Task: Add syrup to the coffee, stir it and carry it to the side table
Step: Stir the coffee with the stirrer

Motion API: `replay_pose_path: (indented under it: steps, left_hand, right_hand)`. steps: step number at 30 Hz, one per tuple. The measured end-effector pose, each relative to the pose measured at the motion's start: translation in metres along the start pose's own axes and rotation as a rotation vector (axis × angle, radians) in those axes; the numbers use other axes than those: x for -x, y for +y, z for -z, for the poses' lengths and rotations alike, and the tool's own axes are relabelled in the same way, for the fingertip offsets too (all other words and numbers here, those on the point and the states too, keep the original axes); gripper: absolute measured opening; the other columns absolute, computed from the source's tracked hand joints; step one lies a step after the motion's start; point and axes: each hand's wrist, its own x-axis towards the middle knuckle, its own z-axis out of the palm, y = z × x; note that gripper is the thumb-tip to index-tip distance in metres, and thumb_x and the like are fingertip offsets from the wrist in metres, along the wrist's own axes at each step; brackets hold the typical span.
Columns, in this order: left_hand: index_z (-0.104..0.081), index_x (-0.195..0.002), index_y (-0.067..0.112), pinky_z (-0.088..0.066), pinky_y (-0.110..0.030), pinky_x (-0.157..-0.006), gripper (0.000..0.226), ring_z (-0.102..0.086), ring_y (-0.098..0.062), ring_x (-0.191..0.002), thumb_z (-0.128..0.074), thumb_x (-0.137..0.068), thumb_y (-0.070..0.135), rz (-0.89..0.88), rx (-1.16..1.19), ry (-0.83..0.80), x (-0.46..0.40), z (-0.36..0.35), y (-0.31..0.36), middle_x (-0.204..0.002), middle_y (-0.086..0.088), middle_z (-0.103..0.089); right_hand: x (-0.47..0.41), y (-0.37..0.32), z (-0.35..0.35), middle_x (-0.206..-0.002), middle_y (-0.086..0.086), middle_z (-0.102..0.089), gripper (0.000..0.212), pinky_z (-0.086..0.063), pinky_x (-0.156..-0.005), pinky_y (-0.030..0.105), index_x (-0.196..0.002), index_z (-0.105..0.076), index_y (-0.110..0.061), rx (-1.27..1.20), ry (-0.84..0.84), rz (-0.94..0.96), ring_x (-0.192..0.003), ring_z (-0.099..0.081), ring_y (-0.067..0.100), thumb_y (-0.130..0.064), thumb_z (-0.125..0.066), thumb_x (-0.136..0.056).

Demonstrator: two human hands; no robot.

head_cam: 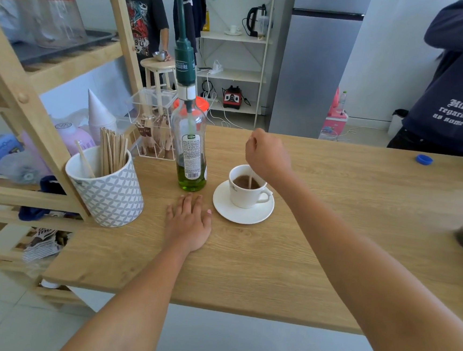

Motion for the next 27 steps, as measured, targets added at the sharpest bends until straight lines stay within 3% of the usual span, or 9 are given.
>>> replay_pose_path:
  steps: [3,8,14,18,20,24,27]
  left_hand:
    - [-0.008,-0.151,0.024,0.0,-0.048,-0.119,0.062,0.0,-0.022,-0.147,-0.009,-0.095,0.05,-0.004,-0.003,0.001,0.0005,0.0004,-0.0002,-0.161,-0.003,-0.005]
    - [-0.008,-0.151,0.024,0.001,-0.048,-0.119,0.061,0.001,-0.022,-0.147,-0.009,-0.095,0.05,-0.007,0.003,0.002,0.0013,0.0015,0.0001,-0.161,-0.003,-0.005]
    - [-0.009,-0.151,0.024,0.0,-0.048,-0.119,0.061,0.001,-0.022,-0.147,-0.01,-0.095,0.05,-0.007,-0.001,0.002,0.0023,0.002,-0.0005,-0.161,-0.003,-0.006]
    - [-0.009,-0.151,0.024,0.001,-0.048,-0.119,0.062,0.001,-0.021,-0.147,-0.009,-0.095,0.05,-0.006,0.0,-0.001,0.0015,0.0018,-0.0002,-0.161,-0.003,-0.005]
    - [-0.009,-0.151,0.024,0.001,-0.048,-0.119,0.062,0.001,-0.021,-0.147,-0.009,-0.095,0.05,-0.004,0.001,0.002,0.0011,0.0011,-0.0006,-0.161,-0.003,-0.006]
    - [-0.009,-0.151,0.024,0.001,-0.048,-0.119,0.062,0.0,-0.021,-0.147,-0.009,-0.095,0.05,-0.007,0.003,0.011,0.0006,-0.0001,-0.0009,-0.161,-0.003,-0.007]
    - [-0.009,-0.151,0.024,0.002,-0.047,-0.119,0.062,0.0,-0.021,-0.147,-0.009,-0.095,0.051,-0.007,0.0,0.008,0.001,-0.0012,-0.0021,-0.161,-0.003,-0.007]
  right_hand:
    - [-0.0017,-0.0022,0.001,-0.076,0.01,-0.057,0.029,-0.041,-0.061,0.034,-0.096,-0.057,-0.002,-0.1,-0.021,-0.017,-0.07,-0.052,0.025,-0.018,-0.033,-0.097]
    - [-0.0011,0.0004,0.0001,-0.083,0.011,-0.062,0.03,-0.041,-0.071,0.035,-0.104,-0.057,-0.007,0.101,0.013,-0.004,-0.078,-0.054,0.027,-0.021,-0.031,-0.098]
    - [-0.0028,-0.0021,0.0015,-0.075,0.01,-0.06,0.031,-0.038,-0.066,0.033,-0.094,-0.061,-0.004,-0.017,0.004,-0.019,-0.077,-0.052,0.026,-0.017,-0.033,-0.095]
    - [-0.0008,0.0002,0.0042,-0.081,0.011,-0.062,0.031,-0.044,-0.083,0.041,-0.101,-0.06,-0.007,0.081,0.041,-0.021,-0.087,-0.05,0.027,-0.019,-0.032,-0.097]
    - [0.0,0.0,0.0049,-0.076,0.008,-0.057,0.029,-0.042,-0.079,0.039,-0.097,-0.058,-0.007,0.096,0.044,-0.017,-0.082,-0.045,0.025,-0.019,-0.032,-0.096]
    - [0.0012,-0.0036,0.0038,-0.073,0.009,-0.057,0.025,-0.034,-0.052,0.027,-0.083,-0.055,-0.009,-0.094,-0.036,-0.003,-0.071,-0.051,0.024,-0.016,-0.034,-0.095]
    - [0.0031,-0.0013,0.0021,-0.083,0.014,-0.065,0.029,-0.043,-0.068,0.033,-0.099,-0.06,-0.007,-0.032,-0.002,0.003,-0.084,-0.056,0.029,-0.018,-0.033,-0.098]
